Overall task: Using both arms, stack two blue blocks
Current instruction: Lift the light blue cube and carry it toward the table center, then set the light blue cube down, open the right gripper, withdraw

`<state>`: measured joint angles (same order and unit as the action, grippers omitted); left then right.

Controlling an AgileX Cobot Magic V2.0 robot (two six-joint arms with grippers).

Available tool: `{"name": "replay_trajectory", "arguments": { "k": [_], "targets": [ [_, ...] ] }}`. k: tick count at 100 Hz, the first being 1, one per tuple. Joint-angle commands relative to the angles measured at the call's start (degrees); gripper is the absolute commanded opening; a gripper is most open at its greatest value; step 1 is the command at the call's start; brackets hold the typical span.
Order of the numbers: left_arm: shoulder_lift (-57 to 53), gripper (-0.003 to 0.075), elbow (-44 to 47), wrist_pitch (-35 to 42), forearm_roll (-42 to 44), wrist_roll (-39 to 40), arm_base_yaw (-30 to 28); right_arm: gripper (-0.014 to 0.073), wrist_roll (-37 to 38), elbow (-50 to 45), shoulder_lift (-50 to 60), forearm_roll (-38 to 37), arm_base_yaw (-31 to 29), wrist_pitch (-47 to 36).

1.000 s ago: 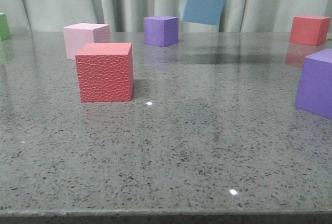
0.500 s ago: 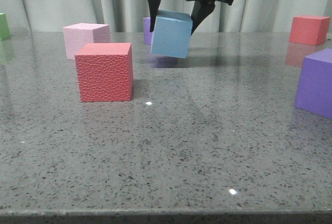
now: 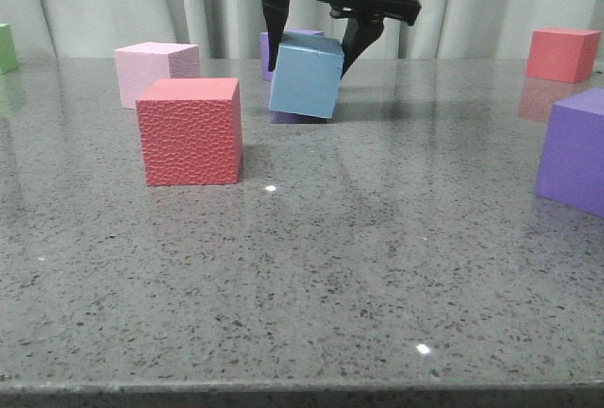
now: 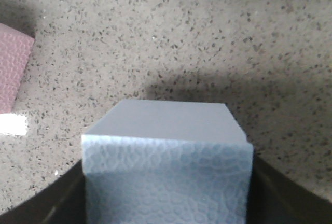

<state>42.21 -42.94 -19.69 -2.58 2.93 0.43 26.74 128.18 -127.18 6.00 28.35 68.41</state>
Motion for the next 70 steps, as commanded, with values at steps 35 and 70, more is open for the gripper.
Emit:
{"name": "replay_trajectory", "arguments": {
  "k": [35, 70],
  "targets": [
    [-0.02, 0.0585, -2.03, 4.22, -0.13, 0.34, -0.02, 0.0654, -0.09, 1.84, 4.44, 1.43, 0.0, -2.44],
    [3.07, 0.0585, -3.67, -0.29, -0.13, 0.34, -1.78, 0.0654, -2.23, 1.72, 9.41, -0.13, 0.74, -0.98]
  ]
}}
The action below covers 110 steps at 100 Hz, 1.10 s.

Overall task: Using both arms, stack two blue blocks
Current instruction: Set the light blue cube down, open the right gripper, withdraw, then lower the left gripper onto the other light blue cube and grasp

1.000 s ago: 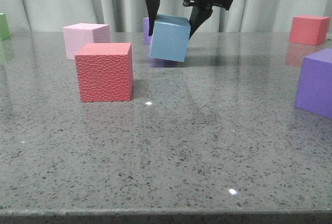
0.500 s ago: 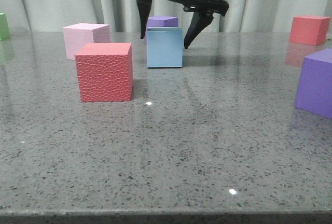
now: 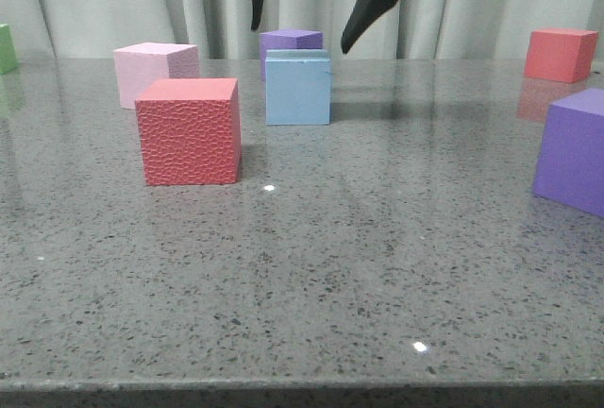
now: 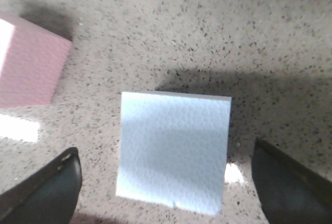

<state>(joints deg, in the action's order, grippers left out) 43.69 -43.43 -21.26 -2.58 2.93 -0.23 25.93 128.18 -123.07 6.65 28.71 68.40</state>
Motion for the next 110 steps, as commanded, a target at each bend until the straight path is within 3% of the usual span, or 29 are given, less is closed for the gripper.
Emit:
{"name": "replay_trajectory", "arguments": {
  "k": [1, 25, 47, 89, 110],
  "targets": [
    [1.99, 0.0585, -3.34, 0.97, -0.13, 0.34, -1.27, 0.0654, -1.59, 1.72, 5.49, -1.01, 0.49, -0.7],
    [11.8, 0.0585, -14.08, -10.13, -0.61, 0.34, -6.51, 0.0654, -2.17, 1.37, 9.42, -5.88, 4.0, 0.48],
    [22.75, 0.0585, -23.56, -18.35, -0.33, 0.34, -7.03, 0.0654, -2.17, -3.39, 15.52, -9.97, 6.96, -3.1],
    [37.12, 0.0585, -32.34, -20.95, 1.65, -0.14, -7.94, 0.0654, -2.3, -34.85, 39.44, -11.77, 7.13, -20.1],
    [41.51, 0.0585, -33.15, -23.21, 1.65, -0.14, -9.79, 0.0654, -2.3, -46.99, 50.14, -11.77, 7.13, -24.33]
  ]
}}
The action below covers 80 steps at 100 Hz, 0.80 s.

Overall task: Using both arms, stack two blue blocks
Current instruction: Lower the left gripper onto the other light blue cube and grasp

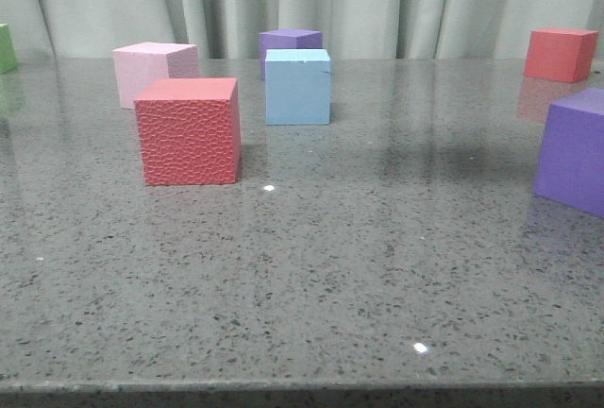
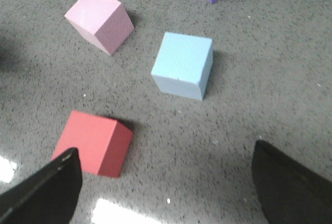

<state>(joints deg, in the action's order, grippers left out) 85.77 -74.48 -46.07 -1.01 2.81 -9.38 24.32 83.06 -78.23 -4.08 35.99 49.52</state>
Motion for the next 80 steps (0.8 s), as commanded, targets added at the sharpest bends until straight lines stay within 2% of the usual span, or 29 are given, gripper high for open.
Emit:
{"name": "replay_trajectory", "arguments": {
  "k": [1, 17, 67, 80],
  "targets": [
    [-0.36, 0.0585, -2.1, 1.61, 0.08, -0.03, -0.65, 0.0654, -0.69, -2.42, 5.85, -1.04, -0.15, -5.53],
    [1.43, 0.0585, -2.1, 2.39, 0.2, -0.13, -0.65, 0.0654, -0.69, -6.0, 10.49, -1.04, -0.15, -6.27],
    [6.55, 0.0584, -2.29, 5.19, 0.66, -0.13, -0.65, 0.0654, -0.69, -6.34, 14.17, -0.1, -0.15, -4.57],
    [6.55, 0.0519, -2.29, 5.19, 0.66, -0.13, -0.65, 0.0654, -0.69, -6.34, 14.17, -0.1, -0.15, -4.44]
  ]
}}
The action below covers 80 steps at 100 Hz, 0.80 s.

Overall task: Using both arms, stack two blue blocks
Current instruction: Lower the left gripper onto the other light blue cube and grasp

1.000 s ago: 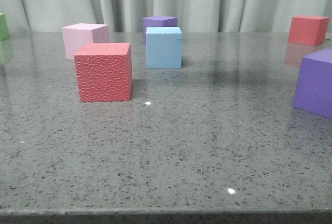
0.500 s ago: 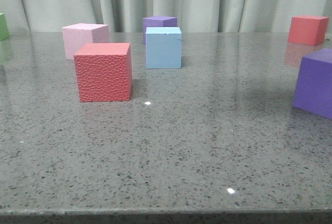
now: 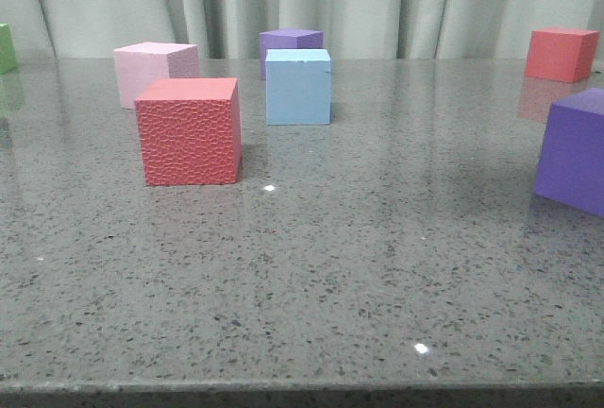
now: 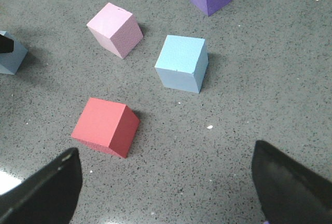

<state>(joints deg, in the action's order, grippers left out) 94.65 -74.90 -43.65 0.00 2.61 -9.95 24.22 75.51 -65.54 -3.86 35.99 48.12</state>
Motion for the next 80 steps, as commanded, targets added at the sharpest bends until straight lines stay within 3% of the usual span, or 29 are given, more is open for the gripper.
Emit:
{"name": "replay_trajectory", "arguments": {
  "k": [1, 18, 35, 60, 80],
  "targets": [
    [-2.34, 0.0514, -1.87, 2.77, -0.35, 0.08, -0.08, 0.0654, -0.59, 1.22, 1.48, -0.32, -0.15, -3.04],
    [-2.34, 0.0393, -1.87, 2.31, -0.35, 0.08, -0.08, 0.0654, -0.59, 1.22, 1.48, -0.32, -0.15, -3.04],
    [-2.34, 0.0329, -2.42, 1.87, -0.35, 0.08, -0.08, 0.0654, -0.59, 1.22, 1.48, -0.32, -0.15, -2.75],
    [-2.34, 0.0323, -11.61, -4.75, -4.09, 0.08, 0.34, 0.0654, -0.59, 1.22, 1.48, -0.32, -0.15, -2.75],
    [-2.34, 0.0323, -19.77, -7.9, -4.92, 0.08, 5.85, 0.0654, -0.59, 1.22, 1.48, -0.32, -0.15, -2.75]
  ]
}}
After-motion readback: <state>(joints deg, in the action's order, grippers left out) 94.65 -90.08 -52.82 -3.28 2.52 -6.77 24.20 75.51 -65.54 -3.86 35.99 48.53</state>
